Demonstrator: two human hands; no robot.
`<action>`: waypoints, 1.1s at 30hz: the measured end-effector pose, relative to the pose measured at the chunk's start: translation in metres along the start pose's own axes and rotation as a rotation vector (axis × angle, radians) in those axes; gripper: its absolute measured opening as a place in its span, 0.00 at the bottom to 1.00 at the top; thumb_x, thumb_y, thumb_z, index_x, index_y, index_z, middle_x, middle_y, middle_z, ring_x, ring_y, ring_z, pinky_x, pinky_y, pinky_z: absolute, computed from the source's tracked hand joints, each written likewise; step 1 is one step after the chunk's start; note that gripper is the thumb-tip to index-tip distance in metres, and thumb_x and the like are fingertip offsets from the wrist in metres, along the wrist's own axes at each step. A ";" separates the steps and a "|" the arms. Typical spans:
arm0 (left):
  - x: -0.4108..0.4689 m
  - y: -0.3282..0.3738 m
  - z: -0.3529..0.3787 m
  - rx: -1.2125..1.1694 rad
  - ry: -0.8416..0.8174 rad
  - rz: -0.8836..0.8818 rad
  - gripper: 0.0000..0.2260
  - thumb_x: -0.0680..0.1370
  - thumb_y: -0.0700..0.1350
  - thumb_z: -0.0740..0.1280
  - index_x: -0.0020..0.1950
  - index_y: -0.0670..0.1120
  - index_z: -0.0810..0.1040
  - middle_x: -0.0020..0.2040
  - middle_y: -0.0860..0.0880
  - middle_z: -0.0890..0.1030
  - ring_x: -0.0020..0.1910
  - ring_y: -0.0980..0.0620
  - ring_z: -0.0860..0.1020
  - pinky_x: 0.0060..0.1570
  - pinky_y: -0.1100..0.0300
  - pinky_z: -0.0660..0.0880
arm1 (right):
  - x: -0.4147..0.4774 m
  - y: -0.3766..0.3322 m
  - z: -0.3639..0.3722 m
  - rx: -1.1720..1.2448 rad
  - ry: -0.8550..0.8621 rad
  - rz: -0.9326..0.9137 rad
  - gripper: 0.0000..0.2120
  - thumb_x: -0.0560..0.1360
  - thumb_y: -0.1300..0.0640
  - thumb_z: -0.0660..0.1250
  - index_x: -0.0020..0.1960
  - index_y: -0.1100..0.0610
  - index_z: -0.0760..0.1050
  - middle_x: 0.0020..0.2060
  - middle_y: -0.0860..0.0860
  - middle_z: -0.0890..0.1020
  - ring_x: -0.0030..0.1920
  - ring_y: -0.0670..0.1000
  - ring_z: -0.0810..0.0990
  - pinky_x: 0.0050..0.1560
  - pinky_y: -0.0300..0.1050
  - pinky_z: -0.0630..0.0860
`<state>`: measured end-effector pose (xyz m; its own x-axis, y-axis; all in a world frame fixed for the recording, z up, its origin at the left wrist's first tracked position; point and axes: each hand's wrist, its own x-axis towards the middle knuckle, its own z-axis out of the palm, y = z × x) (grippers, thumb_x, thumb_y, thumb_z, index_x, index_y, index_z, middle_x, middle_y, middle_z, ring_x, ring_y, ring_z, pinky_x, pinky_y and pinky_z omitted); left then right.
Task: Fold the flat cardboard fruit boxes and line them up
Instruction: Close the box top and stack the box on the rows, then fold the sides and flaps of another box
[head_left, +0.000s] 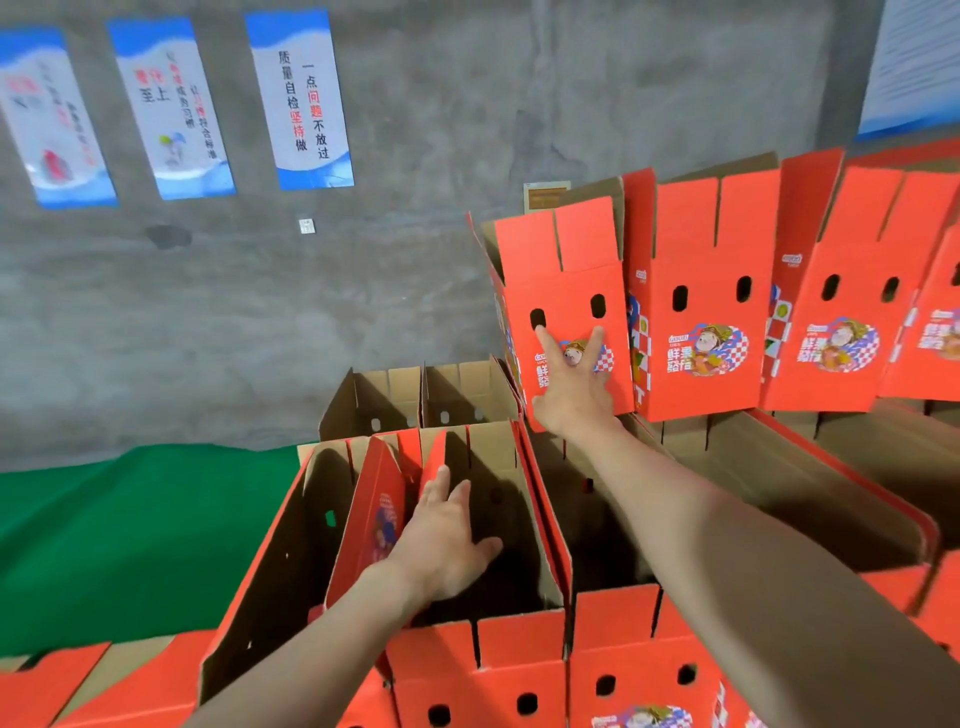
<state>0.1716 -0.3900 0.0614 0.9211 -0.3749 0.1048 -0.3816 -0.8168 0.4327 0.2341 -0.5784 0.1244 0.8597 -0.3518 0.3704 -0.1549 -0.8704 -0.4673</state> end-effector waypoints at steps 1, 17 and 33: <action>0.000 0.000 -0.001 -0.001 0.000 -0.005 0.36 0.77 0.53 0.67 0.78 0.45 0.51 0.79 0.48 0.42 0.77 0.47 0.46 0.75 0.54 0.51 | -0.001 -0.002 -0.004 0.020 -0.008 0.002 0.44 0.74 0.62 0.66 0.75 0.35 0.42 0.74 0.57 0.30 0.71 0.70 0.59 0.54 0.51 0.73; -0.104 -0.025 -0.092 0.037 0.177 0.163 0.08 0.75 0.44 0.67 0.50 0.42 0.82 0.48 0.43 0.83 0.50 0.42 0.79 0.46 0.59 0.72 | -0.152 -0.110 -0.056 0.371 0.123 -0.456 0.10 0.75 0.61 0.66 0.55 0.61 0.78 0.52 0.56 0.83 0.56 0.57 0.79 0.59 0.51 0.72; -0.319 -0.337 -0.064 0.060 0.144 -0.668 0.19 0.81 0.50 0.59 0.63 0.37 0.73 0.68 0.36 0.71 0.66 0.41 0.71 0.63 0.50 0.69 | -0.374 -0.194 0.065 0.179 -0.372 -0.734 0.10 0.77 0.62 0.64 0.58 0.60 0.76 0.55 0.54 0.80 0.59 0.55 0.74 0.60 0.43 0.66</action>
<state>0.0115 0.0329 -0.0605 0.9599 0.2762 -0.0473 0.2719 -0.8769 0.3964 -0.0256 -0.2560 0.0247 0.8216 0.4457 0.3554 0.5582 -0.7555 -0.3430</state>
